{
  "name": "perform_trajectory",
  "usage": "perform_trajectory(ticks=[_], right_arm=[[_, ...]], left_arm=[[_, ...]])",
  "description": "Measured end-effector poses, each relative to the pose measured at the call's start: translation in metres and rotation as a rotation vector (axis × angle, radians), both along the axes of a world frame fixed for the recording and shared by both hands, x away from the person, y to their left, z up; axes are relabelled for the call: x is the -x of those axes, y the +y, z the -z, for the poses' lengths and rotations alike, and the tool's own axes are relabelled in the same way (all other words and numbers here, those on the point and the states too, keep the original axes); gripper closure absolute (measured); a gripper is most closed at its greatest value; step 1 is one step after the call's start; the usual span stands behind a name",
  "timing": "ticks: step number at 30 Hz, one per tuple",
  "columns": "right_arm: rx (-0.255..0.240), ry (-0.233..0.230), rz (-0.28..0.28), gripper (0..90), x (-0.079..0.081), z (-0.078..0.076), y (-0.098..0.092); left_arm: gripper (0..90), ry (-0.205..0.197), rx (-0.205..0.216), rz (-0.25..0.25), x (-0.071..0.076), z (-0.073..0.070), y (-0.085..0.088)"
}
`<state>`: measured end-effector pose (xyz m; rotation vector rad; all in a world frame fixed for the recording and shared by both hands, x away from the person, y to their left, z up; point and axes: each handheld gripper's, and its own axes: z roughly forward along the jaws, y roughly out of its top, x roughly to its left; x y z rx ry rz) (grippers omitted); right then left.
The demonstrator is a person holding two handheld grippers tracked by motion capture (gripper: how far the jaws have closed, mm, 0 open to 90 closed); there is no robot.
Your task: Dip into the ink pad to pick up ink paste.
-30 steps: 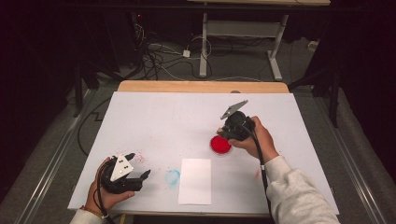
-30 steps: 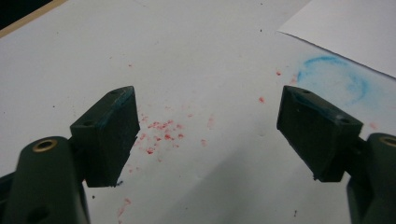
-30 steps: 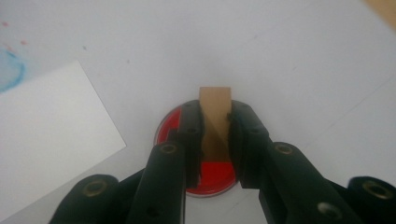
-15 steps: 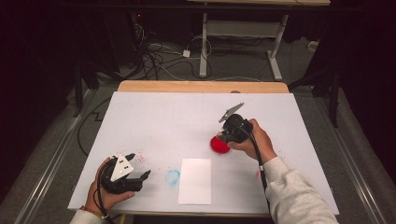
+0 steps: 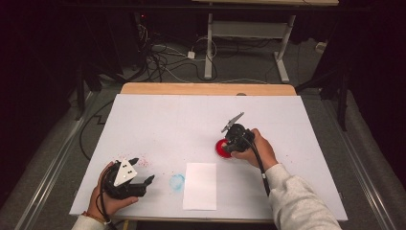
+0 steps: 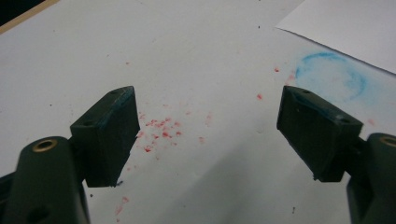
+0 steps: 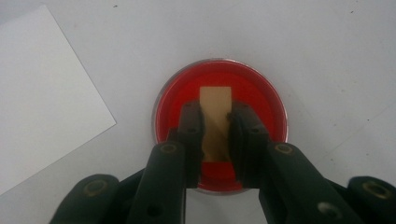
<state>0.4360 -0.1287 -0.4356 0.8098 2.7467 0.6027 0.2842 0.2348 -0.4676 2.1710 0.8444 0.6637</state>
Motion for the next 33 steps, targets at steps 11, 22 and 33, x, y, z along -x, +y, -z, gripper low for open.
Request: perform_trajectory(ticks=[11, 22, 33], right_arm=[[-0.014, -0.017, 0.015, 76.5, 0.0033, 0.0029, -0.0013], [-0.011, -0.027, 0.013, 76.5, 0.0045, 0.0036, -0.0010], [-0.071, -0.034, 0.017, 76.4, 0.0051, 0.0050, -0.0089]], left_arm=[[20.4, -0.008, -0.003, 0.000, 0.0010, -0.0003, -0.0003], [20.4, -0.003, 0.007, -0.007, -0.0013, 0.0009, 0.0037], [20.4, 0.002, 0.009, -0.007, -0.0016, 0.0028, 0.0044]])
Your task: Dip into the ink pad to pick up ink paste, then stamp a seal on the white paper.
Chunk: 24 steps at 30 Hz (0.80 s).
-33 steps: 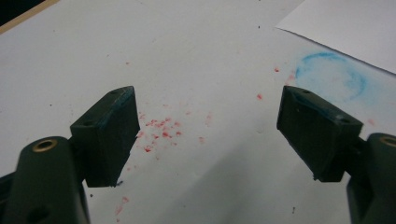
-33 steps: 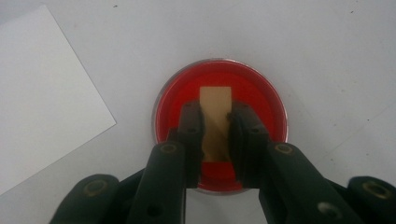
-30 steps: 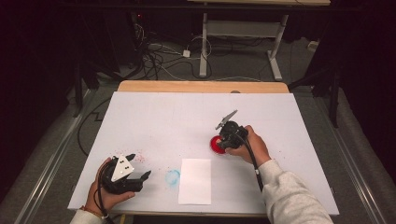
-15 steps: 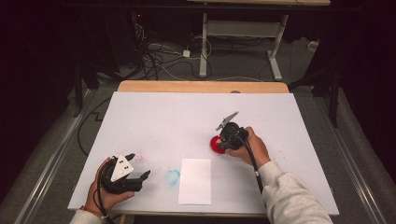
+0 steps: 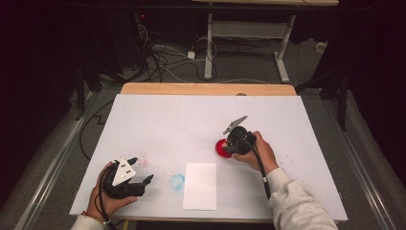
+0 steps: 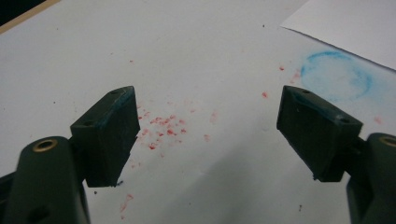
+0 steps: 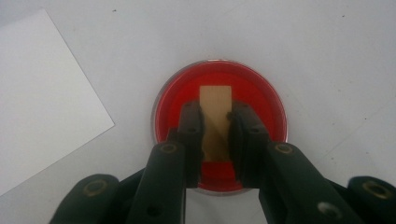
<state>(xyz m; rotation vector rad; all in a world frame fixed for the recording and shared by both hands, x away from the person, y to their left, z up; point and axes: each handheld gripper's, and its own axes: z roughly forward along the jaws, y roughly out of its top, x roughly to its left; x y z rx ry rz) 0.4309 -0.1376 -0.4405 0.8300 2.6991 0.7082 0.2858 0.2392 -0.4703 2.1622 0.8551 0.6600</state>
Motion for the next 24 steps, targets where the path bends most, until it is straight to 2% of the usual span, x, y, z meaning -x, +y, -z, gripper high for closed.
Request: perform_trajectory(ticks=[2, 7, 10, 18, 24], right_arm=[[-0.025, 0.010, 0.008, 76.3, -0.001, -0.001, -0.004], [-0.109, -0.025, 0.025, 76.3, 0.005, -0.010, -0.013], [-0.124, -0.055, 0.013, 76.3, 0.009, -0.017, -0.014], [-0.173, -0.102, -0.021, 76.2, 0.023, -0.036, -0.014], [-0.204, -0.151, -0.055, 76.2, 0.038, -0.054, -0.015]], left_arm=[[20.4, -0.001, -0.001, -0.001, 0.000, 0.000, 0.000], [20.4, 0.010, -0.007, 0.000, 0.001, 0.002, 0.000], [20.4, 0.013, -0.007, -0.003, 0.000, 0.002, 0.002], [20.6, 0.017, -0.018, -0.005, 0.000, 0.003, 0.001], [20.6, 0.005, -0.027, 0.004, 0.003, 0.002, -0.001]])
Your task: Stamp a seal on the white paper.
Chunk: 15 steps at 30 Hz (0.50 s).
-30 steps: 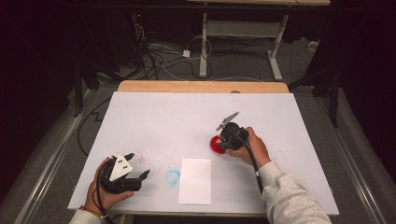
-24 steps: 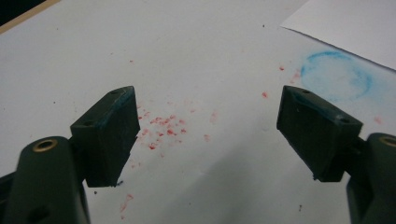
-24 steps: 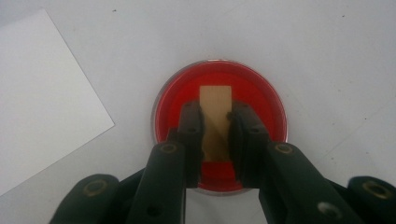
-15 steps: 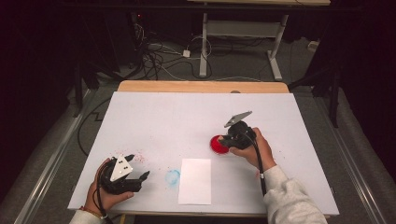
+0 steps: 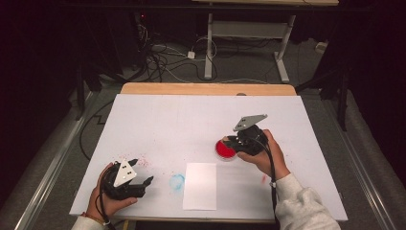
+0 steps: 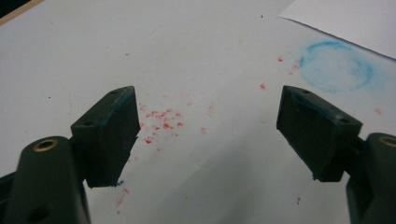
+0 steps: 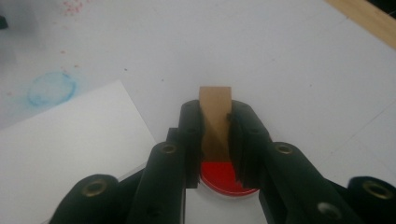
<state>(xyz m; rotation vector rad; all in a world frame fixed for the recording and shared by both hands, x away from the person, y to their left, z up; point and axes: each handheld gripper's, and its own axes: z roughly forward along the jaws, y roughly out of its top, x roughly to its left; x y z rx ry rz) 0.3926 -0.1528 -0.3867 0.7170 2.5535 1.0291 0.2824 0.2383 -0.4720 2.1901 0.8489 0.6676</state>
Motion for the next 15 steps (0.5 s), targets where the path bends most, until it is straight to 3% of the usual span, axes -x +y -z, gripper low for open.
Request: perform_trajectory(ticks=[8, 14, 15], right_arm=[[-0.048, -0.032, -0.046, 76.2, 0.018, -0.022, -0.002], [-0.041, -0.025, -0.087, 76.2, 0.028, -0.021, 0.006], [-0.036, -0.022, -0.096, 76.2, 0.031, -0.020, 0.009]], left_arm=[[20.8, -0.008, 0.001, -0.007, 0.002, -0.001, 0.000], [20.9, -0.033, 0.004, -0.003, 0.003, -0.004, 0.001], [20.8, -0.022, 0.007, -0.009, 0.004, -0.004, 0.001]])
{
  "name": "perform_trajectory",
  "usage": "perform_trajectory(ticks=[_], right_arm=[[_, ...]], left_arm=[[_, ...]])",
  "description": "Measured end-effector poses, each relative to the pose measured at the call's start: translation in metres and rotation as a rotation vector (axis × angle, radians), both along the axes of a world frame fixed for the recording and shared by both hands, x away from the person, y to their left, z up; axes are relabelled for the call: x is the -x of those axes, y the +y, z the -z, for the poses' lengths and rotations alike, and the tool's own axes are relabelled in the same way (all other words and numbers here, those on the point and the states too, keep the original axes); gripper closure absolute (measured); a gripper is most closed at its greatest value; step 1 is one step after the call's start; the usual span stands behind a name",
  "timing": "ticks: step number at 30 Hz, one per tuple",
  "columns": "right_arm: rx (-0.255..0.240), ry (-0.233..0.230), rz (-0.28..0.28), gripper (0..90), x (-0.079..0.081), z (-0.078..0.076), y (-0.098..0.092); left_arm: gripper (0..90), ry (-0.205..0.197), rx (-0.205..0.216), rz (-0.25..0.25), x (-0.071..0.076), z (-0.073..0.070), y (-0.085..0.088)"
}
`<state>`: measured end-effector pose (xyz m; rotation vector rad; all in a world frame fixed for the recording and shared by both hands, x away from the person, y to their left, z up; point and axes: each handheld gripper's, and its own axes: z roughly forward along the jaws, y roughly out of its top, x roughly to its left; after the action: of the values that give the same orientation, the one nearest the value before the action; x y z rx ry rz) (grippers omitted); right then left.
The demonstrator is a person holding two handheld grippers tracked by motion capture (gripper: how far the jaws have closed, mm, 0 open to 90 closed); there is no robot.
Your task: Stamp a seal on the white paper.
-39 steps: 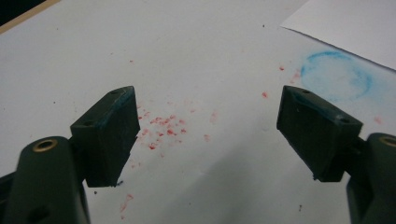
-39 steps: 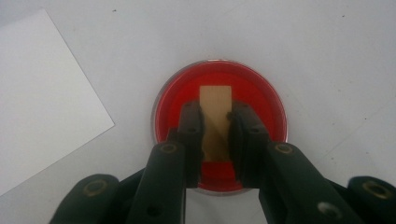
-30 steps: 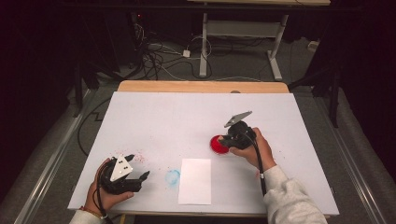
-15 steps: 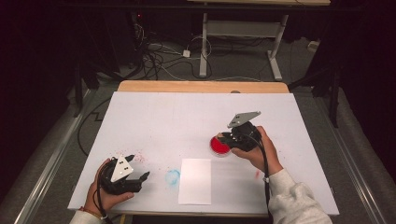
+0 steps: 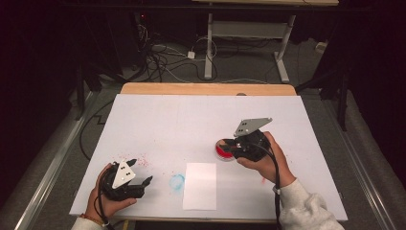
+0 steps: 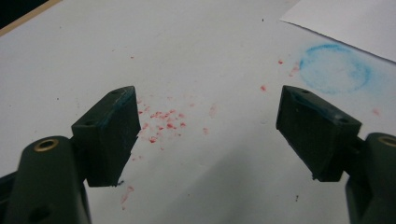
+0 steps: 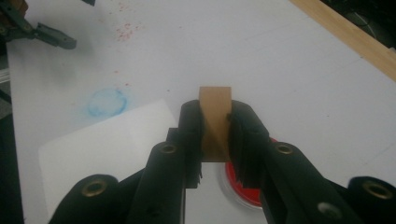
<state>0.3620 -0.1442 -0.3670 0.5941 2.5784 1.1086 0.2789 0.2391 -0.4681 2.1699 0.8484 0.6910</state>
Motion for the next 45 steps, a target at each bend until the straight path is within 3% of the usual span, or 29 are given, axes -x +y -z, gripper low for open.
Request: perform_trajectory(ticks=[12, 15, 21, 23, 38, 45], right_arm=[[0.028, 0.006, -0.081, 76.2, 0.023, 0.004, 0.019], [0.038, 0.012, -0.101, 76.2, 0.028, 0.006, 0.023], [0.062, 0.043, -0.128, 76.2, 0.033, 0.019, 0.031], [0.072, 0.056, -0.136, 76.2, 0.033, 0.023, 0.034], [0.147, 0.097, -0.117, 76.3, 0.031, 0.061, 0.056], [0.183, 0.105, -0.067, 76.3, 0.027, 0.075, 0.061]], left_arm=[[20.8, 0.001, -0.009, -0.006, 0.000, 0.000, -0.001], [20.8, -0.017, -0.010, 0.002, -0.001, -0.001, -0.001], [20.8, -0.005, -0.013, -0.003, 0.000, -0.001, -0.002], [20.8, -0.017, -0.020, 0.005, -0.001, -0.001, -0.002], [20.8, -0.015, -0.028, 0.005, -0.001, -0.001, -0.002], [20.8, -0.014, -0.030, 0.003, -0.001, -0.001, -0.002]])
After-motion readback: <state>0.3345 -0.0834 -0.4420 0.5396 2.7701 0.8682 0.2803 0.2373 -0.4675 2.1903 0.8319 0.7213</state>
